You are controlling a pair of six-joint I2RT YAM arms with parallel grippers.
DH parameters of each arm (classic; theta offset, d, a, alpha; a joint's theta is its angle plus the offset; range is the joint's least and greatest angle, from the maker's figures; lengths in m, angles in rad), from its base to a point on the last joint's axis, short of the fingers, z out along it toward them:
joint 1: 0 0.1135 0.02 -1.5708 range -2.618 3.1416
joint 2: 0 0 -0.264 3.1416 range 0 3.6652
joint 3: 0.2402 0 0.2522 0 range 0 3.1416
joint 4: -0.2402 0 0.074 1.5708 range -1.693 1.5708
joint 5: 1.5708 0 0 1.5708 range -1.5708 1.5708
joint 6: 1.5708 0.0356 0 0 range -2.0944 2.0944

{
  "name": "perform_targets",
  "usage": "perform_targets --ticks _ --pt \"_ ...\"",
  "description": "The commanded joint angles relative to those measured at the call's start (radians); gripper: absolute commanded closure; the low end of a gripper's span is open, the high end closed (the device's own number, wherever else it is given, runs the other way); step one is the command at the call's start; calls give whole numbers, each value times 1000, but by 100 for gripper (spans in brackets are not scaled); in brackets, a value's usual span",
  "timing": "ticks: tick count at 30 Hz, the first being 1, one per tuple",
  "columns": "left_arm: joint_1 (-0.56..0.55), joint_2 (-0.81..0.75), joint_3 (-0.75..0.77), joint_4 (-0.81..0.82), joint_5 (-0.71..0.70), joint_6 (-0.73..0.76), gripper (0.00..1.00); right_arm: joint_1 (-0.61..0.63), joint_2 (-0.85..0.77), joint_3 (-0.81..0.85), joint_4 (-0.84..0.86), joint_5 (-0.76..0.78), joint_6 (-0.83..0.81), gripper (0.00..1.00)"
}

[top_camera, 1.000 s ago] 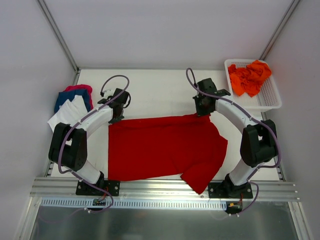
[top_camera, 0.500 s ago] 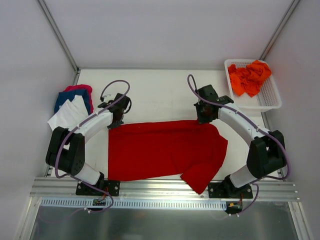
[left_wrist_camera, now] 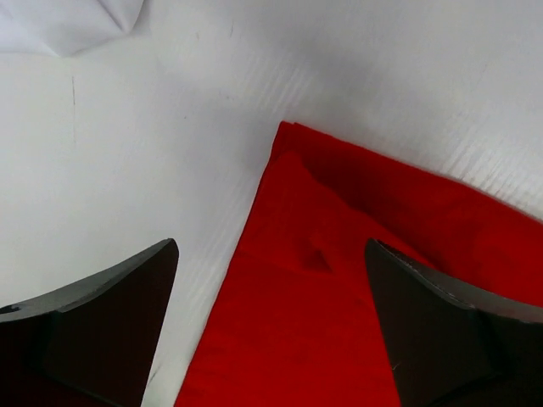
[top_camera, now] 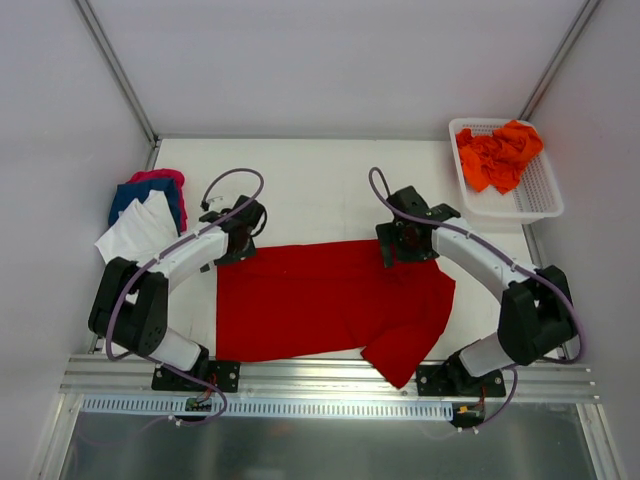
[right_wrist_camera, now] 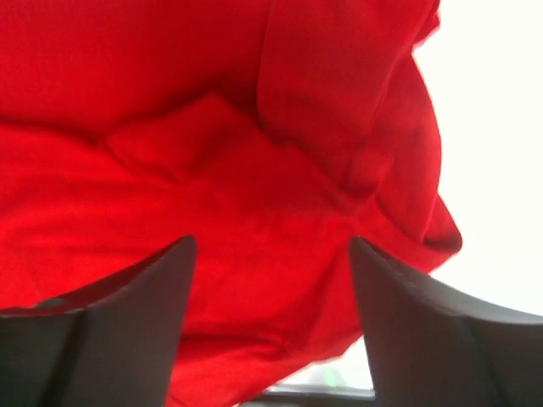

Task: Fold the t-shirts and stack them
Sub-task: Fold the tshirt

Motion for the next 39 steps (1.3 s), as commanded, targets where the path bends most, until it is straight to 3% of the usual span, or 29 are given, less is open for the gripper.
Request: perform_targets --ticks 1,6,8,11,15,22,25,27,28,30,35,36,37,39 --pt "-32 -97 -8 -50 -56 -37 5 47 -140 -12 -59 64 35 15" --pt "-57 -176 35 -64 -39 -33 8 59 -257 -10 -7 87 20 12" --pt "-61 -150 67 -64 -42 -30 10 59 -242 -6 16 125 5 19" --pt "-61 -63 110 -62 -50 -25 12 58 -160 -19 104 164 -26 33" --pt "-64 67 156 -58 -26 -34 19 50 25 33 159 110 -35 36" --pt "-66 150 142 88 94 22 20 50 228 100 217 55 -8 43" --pt "-66 160 138 105 106 35 18 48 237 99 213 50 -5 50" --pt "-66 162 133 106 105 38 18 48 225 88 193 58 3 61" --pt "-66 159 125 105 106 38 18 48 217 74 185 71 6 72" --pt "-66 154 115 106 105 27 19 51 177 56 165 79 12 76" --pt "-67 176 102 106 122 6 37 56 90 5 129 107 18 80" --pt "-68 180 99 108 128 0 48 56 81 2 121 110 23 84" --pt "-68 182 93 106 134 -8 79 59 72 -1 113 118 25 93" --pt "-71 185 87 108 142 -22 99 65 46 -7 86 121 32 99"
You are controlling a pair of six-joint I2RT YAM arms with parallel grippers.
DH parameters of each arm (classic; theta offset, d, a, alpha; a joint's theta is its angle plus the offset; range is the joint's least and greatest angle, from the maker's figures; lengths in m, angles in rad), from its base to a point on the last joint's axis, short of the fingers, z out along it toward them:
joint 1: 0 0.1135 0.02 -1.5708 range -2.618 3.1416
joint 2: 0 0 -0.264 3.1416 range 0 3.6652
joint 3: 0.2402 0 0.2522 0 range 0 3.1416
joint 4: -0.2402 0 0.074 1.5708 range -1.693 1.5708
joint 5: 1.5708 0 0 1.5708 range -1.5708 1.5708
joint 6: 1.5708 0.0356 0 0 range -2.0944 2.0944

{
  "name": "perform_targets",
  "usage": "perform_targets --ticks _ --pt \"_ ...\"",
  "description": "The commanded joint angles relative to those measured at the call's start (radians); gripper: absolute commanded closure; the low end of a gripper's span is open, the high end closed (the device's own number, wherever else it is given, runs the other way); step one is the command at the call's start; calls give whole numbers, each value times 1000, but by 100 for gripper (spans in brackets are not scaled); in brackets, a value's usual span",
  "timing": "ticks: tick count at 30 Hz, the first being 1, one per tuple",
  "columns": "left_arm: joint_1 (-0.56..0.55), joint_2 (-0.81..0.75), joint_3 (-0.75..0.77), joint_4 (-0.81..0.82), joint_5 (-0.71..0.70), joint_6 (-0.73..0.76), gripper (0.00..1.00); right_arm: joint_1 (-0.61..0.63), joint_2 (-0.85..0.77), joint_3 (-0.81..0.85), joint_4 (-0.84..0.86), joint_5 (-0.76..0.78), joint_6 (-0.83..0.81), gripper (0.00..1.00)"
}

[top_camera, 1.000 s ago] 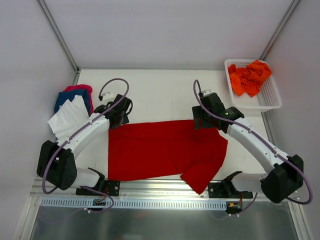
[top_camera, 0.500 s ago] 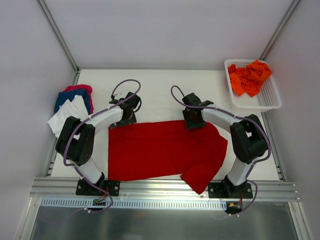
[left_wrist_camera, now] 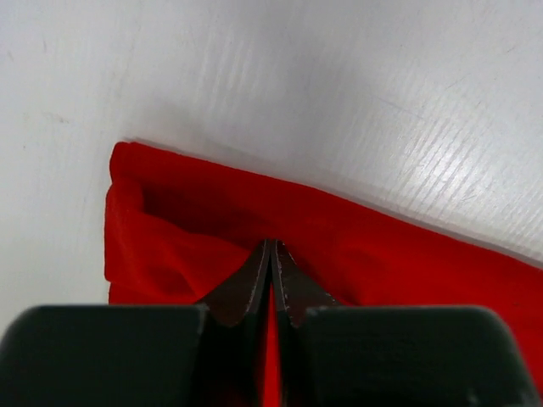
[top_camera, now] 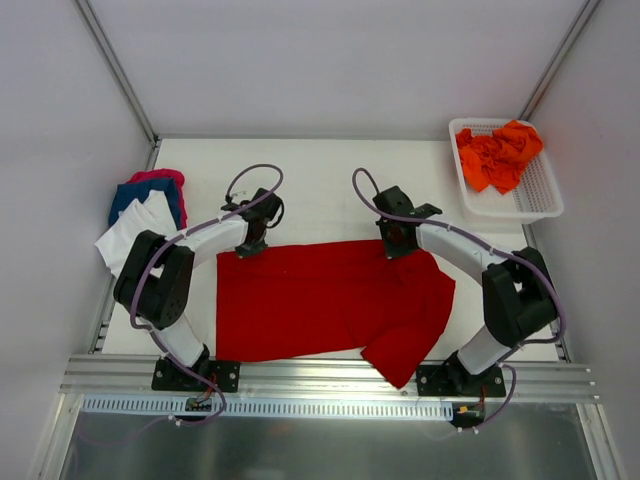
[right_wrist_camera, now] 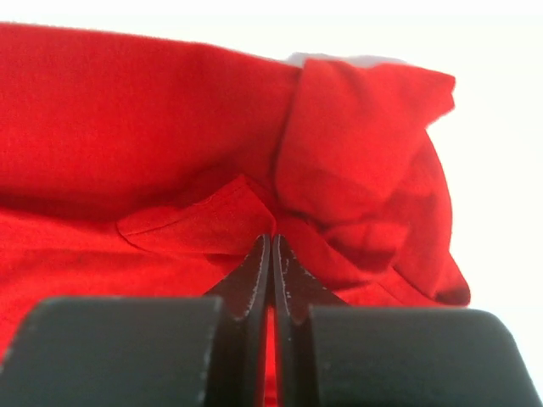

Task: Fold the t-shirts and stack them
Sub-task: Fold the tshirt

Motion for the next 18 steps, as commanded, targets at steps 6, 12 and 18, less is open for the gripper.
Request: perform_targets --ticks 6,12,18 --pt "-19 6 -37 -10 32 -34 100 35 -149 -54 -111 51 55 99" --pt "-21 9 -49 -10 35 -38 100 69 -236 -105 -162 15 89 99" --pt "-22 3 -53 -14 41 -42 100 136 -307 -178 -214 -3 150 100"
